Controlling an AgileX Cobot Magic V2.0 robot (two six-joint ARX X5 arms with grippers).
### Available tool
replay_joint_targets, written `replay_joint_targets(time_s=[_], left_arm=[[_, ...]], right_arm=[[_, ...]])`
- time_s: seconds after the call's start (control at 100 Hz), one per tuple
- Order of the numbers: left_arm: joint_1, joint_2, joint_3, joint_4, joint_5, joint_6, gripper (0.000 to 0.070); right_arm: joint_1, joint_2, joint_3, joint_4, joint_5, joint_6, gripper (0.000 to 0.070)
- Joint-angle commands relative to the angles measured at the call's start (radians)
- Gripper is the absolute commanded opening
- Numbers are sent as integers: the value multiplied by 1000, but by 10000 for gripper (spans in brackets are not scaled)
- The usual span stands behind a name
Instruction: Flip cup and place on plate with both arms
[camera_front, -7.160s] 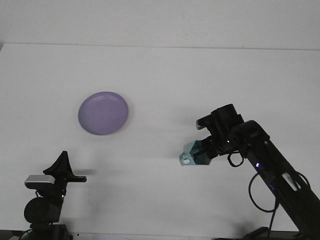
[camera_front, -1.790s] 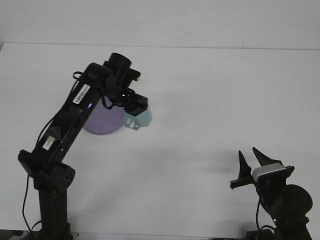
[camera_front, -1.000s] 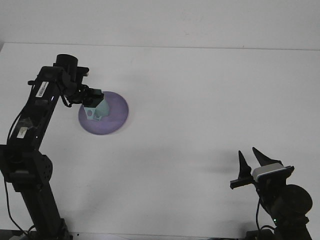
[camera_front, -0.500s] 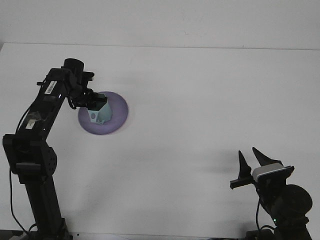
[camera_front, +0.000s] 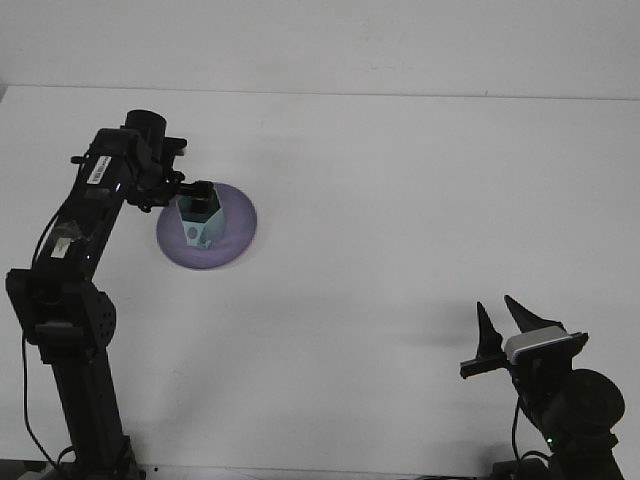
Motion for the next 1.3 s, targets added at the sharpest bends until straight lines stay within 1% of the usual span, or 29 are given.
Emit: replay_joint_targets(time_s=[0.0, 0.08, 0.13, 0.24, 0.29, 0.34, 0.38, 0.41, 0.51, 0.52, 0.54, 0.66, 0.69, 0.76, 0.8, 0.86, 0.93, 1.1, 1.18, 1.29], left_arm=[[10, -11, 35, -16, 6, -3, 585], [18, -59, 35, -23, 7, -9, 585], [25, -95, 35, -25, 15, -25, 585], [47, -192, 35, -26, 75, -47, 577], [56, -241, 35, -26, 95, -52, 550], [63, -291, 35, -26, 98, -60, 477], [68, -333, 35, -27, 98, -68, 393], [70, -365, 34, -27, 98, -70, 313], [79, -467, 34, -37, 98, -68, 9], [81, -482, 34, -39, 98, -65, 0], [82, -504, 31, -41, 98, -61, 16], [86, -626, -13, -40, 97, -35, 14], [86, -659, -34, -39, 97, -28, 14], [86, -740, -110, -14, 97, -18, 14], [86, -795, -176, 11, 97, -10, 14], [86, -894, -313, 79, 97, 4, 14], [86, -1011, -480, 180, 97, 5, 14], [86, -1345, -958, 533, 91, -4, 14], [86, -1503, -1187, 706, 91, -21, 14], [85, -1682, -1429, 872, 92, -60, 14]], right_arm=[[2, 4, 2, 8, 1, 11, 292], [2, 4, 2, 7, 2, 11, 292], [2, 4, 2, 7, 2, 11, 292], [2, 4, 2, 7, 1, 11, 292], [2, 4, 2, 8, 1, 11, 292], [2, 4, 2, 8, 1, 11, 292], [2, 4, 2, 8, 1, 11, 292], [2, 4, 2, 8, 1, 11, 292], [2, 4, 2, 7, 1, 11, 292], [2, 4, 2, 7, 1, 11, 291], [2, 4, 2, 7, 1, 11, 289], [2, 4, 2, 7, 1, 14, 231], [2, 4, 2, 7, 1, 14, 190], [2, 4, 2, 6, 1, 14, 59], [2, 4, 2, 4, 1, 16, 0], [2, 4, 2, 4, 2, 31, 0], [2, 3, 2, 3, 2, 37, 0], [2, 3, -2, 21, 31, 29, 0], [2, -2, -22, 70, 27, 29, 0], [2, -24, -79, 166, 26, 32, 0]])
